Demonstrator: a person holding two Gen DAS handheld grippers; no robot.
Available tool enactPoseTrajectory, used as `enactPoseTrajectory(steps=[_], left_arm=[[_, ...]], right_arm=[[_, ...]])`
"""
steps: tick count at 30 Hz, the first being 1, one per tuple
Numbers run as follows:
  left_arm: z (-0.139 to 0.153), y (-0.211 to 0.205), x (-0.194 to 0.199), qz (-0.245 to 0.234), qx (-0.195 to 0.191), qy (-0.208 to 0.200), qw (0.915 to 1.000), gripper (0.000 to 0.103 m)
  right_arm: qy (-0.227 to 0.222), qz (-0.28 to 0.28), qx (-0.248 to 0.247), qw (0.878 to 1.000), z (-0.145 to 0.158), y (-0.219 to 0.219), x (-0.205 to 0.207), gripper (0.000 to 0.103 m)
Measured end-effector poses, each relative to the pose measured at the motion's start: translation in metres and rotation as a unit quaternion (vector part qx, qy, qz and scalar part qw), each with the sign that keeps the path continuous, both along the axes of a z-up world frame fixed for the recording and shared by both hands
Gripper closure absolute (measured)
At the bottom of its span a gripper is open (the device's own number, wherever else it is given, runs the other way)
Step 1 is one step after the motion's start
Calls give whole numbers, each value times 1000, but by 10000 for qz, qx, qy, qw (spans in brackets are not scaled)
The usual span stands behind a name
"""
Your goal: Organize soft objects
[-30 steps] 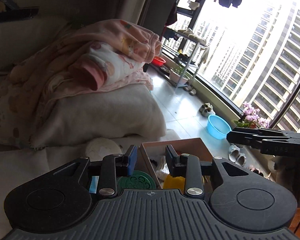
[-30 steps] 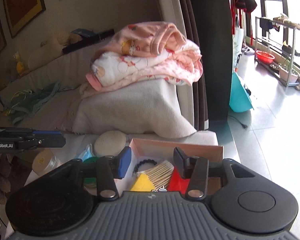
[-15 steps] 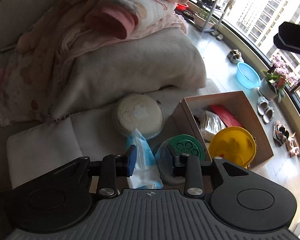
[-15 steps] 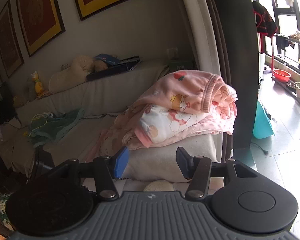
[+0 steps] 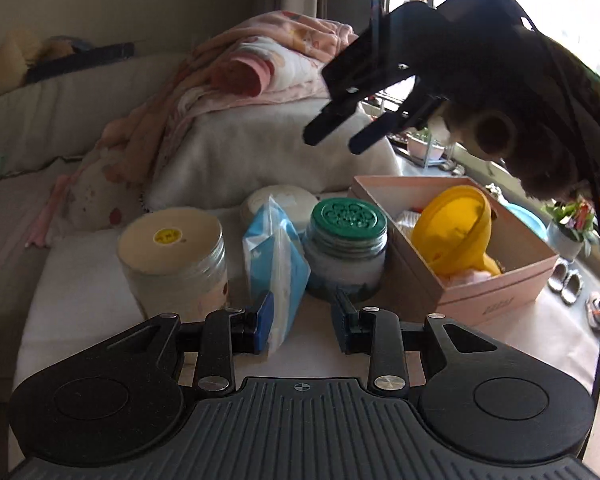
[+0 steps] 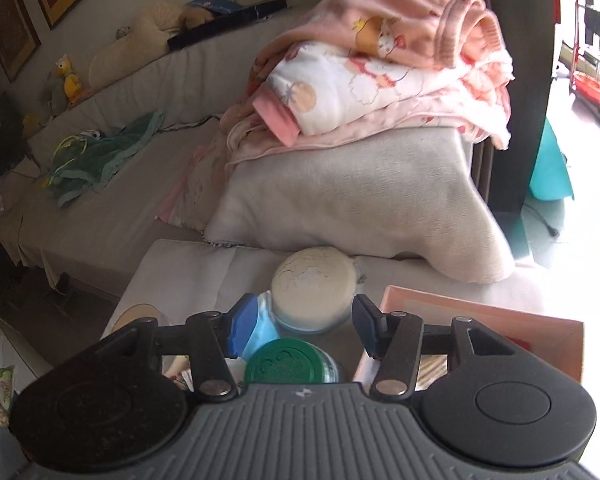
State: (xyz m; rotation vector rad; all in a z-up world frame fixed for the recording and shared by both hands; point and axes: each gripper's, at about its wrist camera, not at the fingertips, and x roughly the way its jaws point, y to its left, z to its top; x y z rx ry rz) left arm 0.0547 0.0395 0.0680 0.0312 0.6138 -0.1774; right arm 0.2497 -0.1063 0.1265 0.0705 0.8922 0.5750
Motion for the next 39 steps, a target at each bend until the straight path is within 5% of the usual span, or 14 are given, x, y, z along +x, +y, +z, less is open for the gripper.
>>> enactPoseTrajectory(steps=[4, 9, 14, 22, 26, 29, 30, 32, 34, 39], left_arm=[[-19, 11, 0, 177, -232, 185, 9994, 68], [-22, 16, 1, 243, -283, 69, 9993, 68], [-26, 17, 14, 422, -315, 49, 9986, 68], [-39, 0, 37, 596, -123, 120, 9981, 49], [-51, -1, 43, 625, -235, 310, 9973, 49], [-59, -1, 42, 518, -289, 387, 9975, 61], [-60, -3, 38, 499, -238, 327, 9979, 61], [-59, -4, 34, 494, -219, 268, 9982, 61], [-59, -4, 31, 519, -230, 177, 9982, 62], [-64, -2, 25, 586, -353, 152, 9975, 62]], right_arm=[[471, -117, -315, 9983, -32, 48, 32, 88], [702, 82, -735, 9948, -61, 89, 40, 92], [776, 692, -867, 9908, -58, 103, 12, 92], [746, 992, -981, 9874, -51, 92, -2, 92], [773, 1242, -905, 9851, -47, 84, -3, 92], [562, 1415, -714, 9858, -31, 80, 0, 92], [327, 1350, -650, 9882, -21, 75, 5, 90], [-75, 1126, -817, 9902, -9, 71, 17, 58], [-117, 972, -984, 9903, -10, 69, 38, 42], [530, 678, -1056, 9907, -40, 68, 88, 42]])
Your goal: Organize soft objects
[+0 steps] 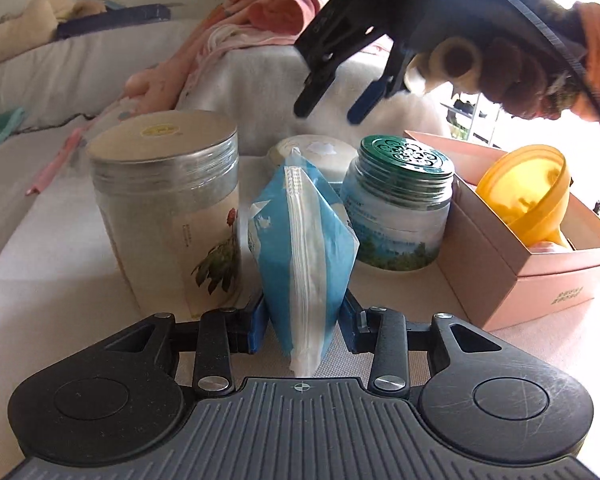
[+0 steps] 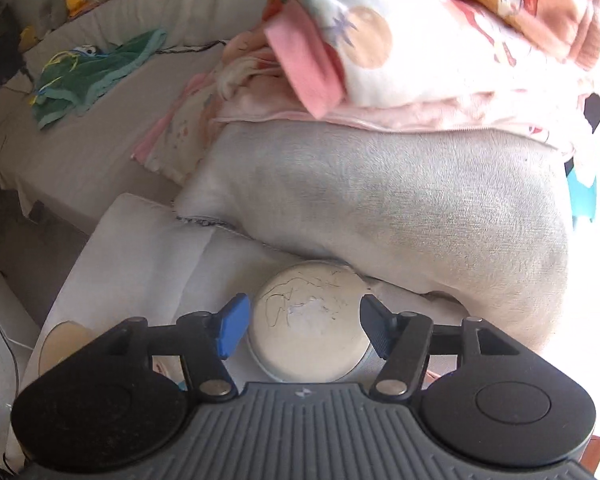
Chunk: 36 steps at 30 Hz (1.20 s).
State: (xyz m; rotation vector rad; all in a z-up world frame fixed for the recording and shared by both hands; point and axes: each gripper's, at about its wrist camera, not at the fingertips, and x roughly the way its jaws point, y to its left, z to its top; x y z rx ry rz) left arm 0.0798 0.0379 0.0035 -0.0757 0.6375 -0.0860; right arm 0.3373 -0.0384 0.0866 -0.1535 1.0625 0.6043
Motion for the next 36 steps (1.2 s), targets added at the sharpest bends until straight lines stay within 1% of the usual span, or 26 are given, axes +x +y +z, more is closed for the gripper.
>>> enactPoseTrajectory(steps=[2, 5, 9, 11, 13, 14, 18, 19, 21, 23, 24, 25, 26, 28, 31, 33, 36], left_arm=[[-1, 1, 0, -5, -57, 0, 10000, 62], [-3, 1, -2, 2, -92, 17, 10000, 62], [-3, -2, -3, 0, -32, -21, 10000, 62], [-3, 0, -4, 2, -93, -23, 10000, 62], [-3, 0, -6, 5, -124, -24, 9999, 62], [-3, 1, -2, 2, -115, -20, 9999, 62], [-3, 0, -2, 8, -74, -12, 10000, 62], [-2, 1, -2, 6, -89, -7, 10000, 62], [-1, 4, -2, -5, -191, 15, 9998, 62], [1, 7, -1, -25, -255, 20, 9997, 62], [3, 8, 0, -35, -257, 16, 9997, 62], [5, 8, -1, -37, -244, -9, 9997, 62], [8, 8, -2, -30, -229, -43, 9997, 62], [11, 7, 0, -24, -231, -37, 9997, 62], [14, 6, 3, -22, -278, 60, 9996, 62], [18, 7, 1, 20, -316, 30, 9995, 62], [27, 9, -2, 29, -335, -97, 9994, 64]], right_arm=[[176, 81, -152, 9997, -13, 8, 12, 42], [249, 131, -614, 9977, -29, 20, 26, 41], [588, 58, -550, 9967, -35, 14, 46, 33], [687, 41, -531, 9962, -39, 11, 50, 21], [823, 39, -451, 9956, -46, 11, 52, 14], [892, 48, -393, 9952, -48, 11, 53, 12], [1256, 112, -132, 9919, -61, 15, 55, 11], [1272, 92, -107, 9918, -61, 16, 55, 13], [1188, 122, -70, 9928, -54, 17, 49, 21], [1140, 228, 146, 9931, -39, 16, 42, 43], [1122, 287, 269, 9929, -31, 15, 37, 48], [1093, 328, 354, 9928, -25, 14, 32, 56], [1061, 381, 409, 9928, -18, 12, 27, 58], [1014, 485, 393, 9929, -13, 15, 18, 58], [1126, 554, 252, 9918, -22, 28, 9, 57], [1168, 468, 212, 9918, -34, 36, 9, 56], [1100, 332, 332, 9928, -30, 36, 7, 61]])
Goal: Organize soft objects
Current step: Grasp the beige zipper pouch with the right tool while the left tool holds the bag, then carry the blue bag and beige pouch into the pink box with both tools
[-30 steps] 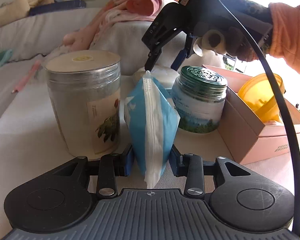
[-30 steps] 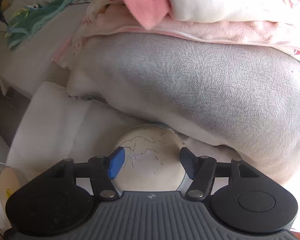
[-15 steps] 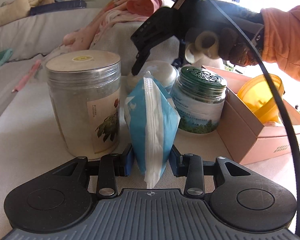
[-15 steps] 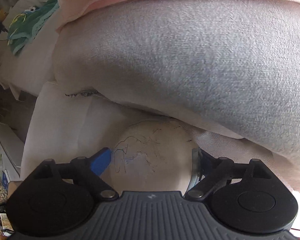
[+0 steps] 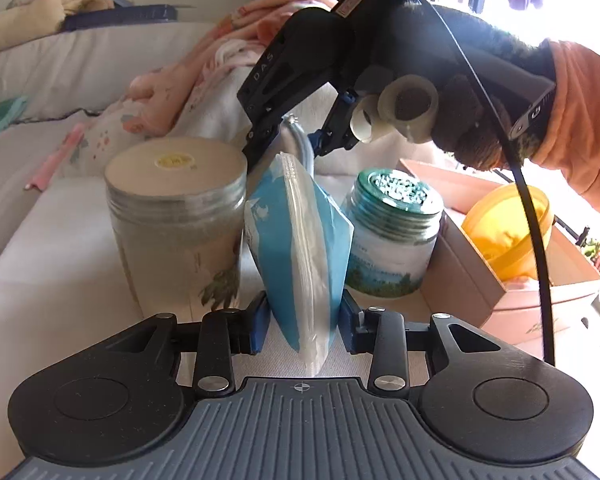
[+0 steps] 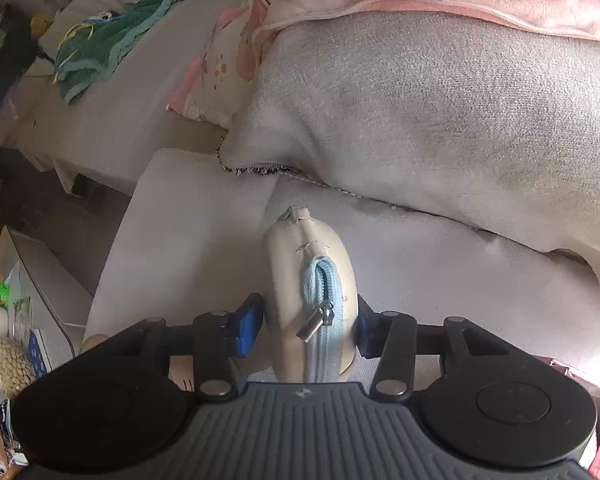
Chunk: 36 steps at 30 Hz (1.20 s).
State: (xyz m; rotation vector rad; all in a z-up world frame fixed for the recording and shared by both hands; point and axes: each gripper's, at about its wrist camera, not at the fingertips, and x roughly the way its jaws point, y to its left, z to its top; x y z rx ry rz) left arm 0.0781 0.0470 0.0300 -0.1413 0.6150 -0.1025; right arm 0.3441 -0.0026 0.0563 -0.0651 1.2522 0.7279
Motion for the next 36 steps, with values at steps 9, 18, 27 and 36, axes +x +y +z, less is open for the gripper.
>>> enactPoseTrajectory(steps=[9, 18, 27, 36], left_arm=[[41, -6, -22, -81, 246, -731, 9970, 66], [107, -11, -41, -245, 908, -1679, 9813, 67], [140, -75, -34, -1027, 1025, -2018, 9686, 66], [136, -150, 18, -2401, 543, -1322, 9602, 66]], right_arm=[[-928, -143, 120, 9955, 65, -13, -48, 63], [-1926, -429, 738, 9776, 157, -61, -94, 63], [-2584, -983, 806, 9576, 202, -156, -138, 63], [-2740, -2114, 632, 9361, 177, -290, -166, 63]])
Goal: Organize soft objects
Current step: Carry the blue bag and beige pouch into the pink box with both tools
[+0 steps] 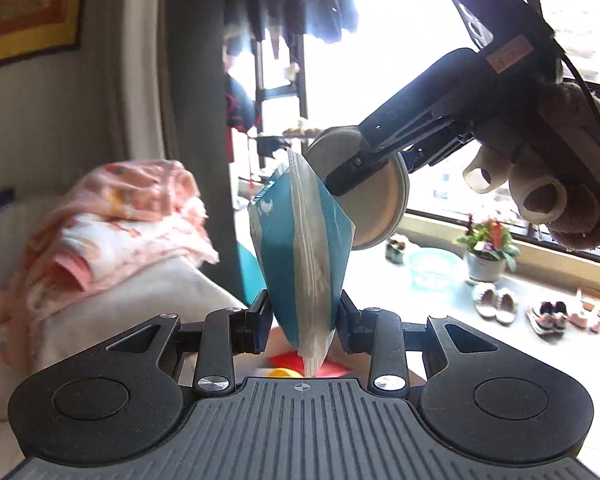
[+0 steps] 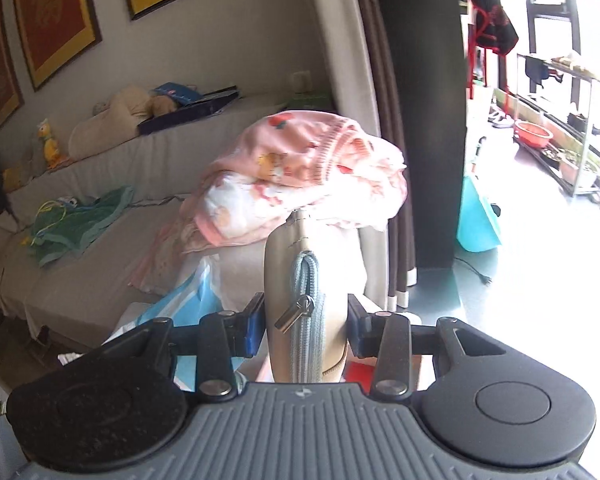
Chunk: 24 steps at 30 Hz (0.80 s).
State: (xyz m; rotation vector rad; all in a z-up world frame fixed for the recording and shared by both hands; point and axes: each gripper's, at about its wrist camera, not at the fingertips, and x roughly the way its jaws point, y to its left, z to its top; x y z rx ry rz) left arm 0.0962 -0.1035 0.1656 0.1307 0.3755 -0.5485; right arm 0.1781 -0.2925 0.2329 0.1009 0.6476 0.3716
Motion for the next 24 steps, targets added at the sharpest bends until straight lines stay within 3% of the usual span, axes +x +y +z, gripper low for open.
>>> enactPoseTrajectory(steps=[4, 7, 10, 12, 15, 21, 24], left_arm=[[-18, -11, 47, -337, -523, 1122, 9917, 66], [-43, -9, 88, -347, -977, 2052, 9732, 66], [-72, -3, 131, -193, -1104, 2885, 9509, 65], [-88, 3, 151, -86, -1121, 3215, 9402, 65], [-85, 13, 166, -135, -1160, 3196, 9403, 67], [-55, 20, 167, -107, -941, 2684, 9586, 66], [-53, 25, 166, -50, -1031, 2594, 9602, 66]], right_arm=[[-19, -426, -122, 9990, -21, -39, -11, 63], [45, -517, -189, 9985, -40, -52, -14, 63], [293, -502, -166, 9982, -63, -55, -7, 63], [486, -431, -203, 9977, -78, -49, 2, 63], [795, -260, -254, 9962, -102, -37, 13, 63], [979, -157, -648, 9930, -134, -3, 17, 61], [1241, -21, -369, 9916, -139, -3, 21, 51]])
